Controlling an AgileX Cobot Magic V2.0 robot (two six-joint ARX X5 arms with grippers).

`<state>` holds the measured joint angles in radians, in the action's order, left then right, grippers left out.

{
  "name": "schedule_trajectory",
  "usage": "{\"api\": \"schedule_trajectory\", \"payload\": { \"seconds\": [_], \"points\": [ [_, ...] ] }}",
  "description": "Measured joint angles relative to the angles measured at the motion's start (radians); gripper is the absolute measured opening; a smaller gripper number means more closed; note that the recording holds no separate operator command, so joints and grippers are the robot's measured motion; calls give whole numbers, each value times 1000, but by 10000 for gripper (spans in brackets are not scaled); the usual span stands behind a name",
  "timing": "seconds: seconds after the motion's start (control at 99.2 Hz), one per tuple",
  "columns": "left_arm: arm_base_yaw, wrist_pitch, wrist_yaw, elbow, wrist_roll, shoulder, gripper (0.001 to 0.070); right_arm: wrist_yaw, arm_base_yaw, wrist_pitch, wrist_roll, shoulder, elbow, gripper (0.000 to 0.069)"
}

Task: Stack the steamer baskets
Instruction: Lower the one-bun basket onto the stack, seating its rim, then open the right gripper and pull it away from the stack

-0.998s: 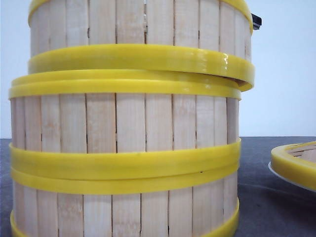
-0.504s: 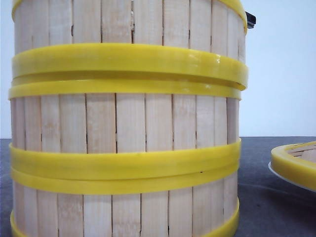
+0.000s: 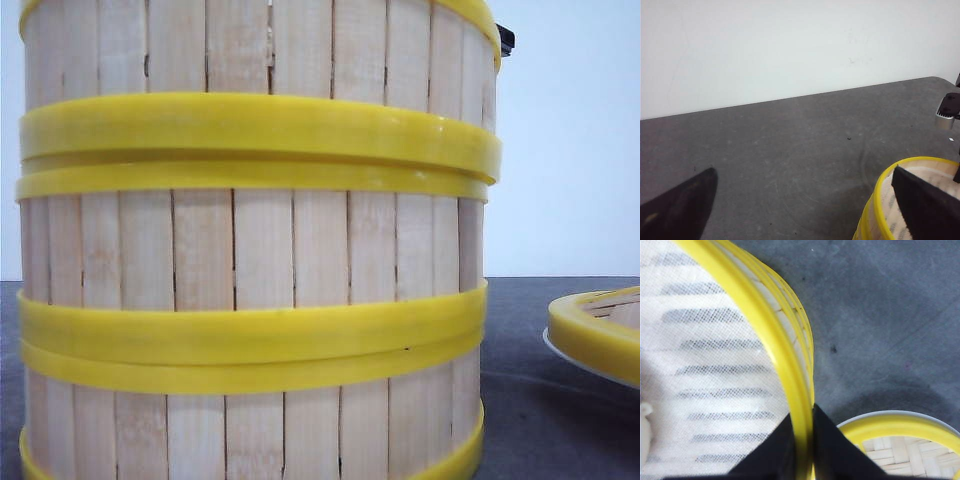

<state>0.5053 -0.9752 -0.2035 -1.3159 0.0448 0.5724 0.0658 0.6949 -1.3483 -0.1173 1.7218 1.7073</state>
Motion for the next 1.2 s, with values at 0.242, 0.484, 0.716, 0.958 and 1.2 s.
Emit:
{"api": "schedule_trajectory", "payload": {
  "seconds": [0.242,0.484,0.716,0.958,1.2],
  "points": [
    [0,19,0,0,0,0,693,10,-2,14,6,0,0,19],
    [0,20,0,0,0,0,693,36,-3,29,6,0,-1,19],
    [0,21,0,0,0,0,693,35,-3,29,6,0,-1,19],
    [0,20,0,0,0,0,693,47,-3,46,5,0,-1,100],
    [0,17,0,0,0,0,693,55,-2,66,5,0,-1,264]
  ]
}}
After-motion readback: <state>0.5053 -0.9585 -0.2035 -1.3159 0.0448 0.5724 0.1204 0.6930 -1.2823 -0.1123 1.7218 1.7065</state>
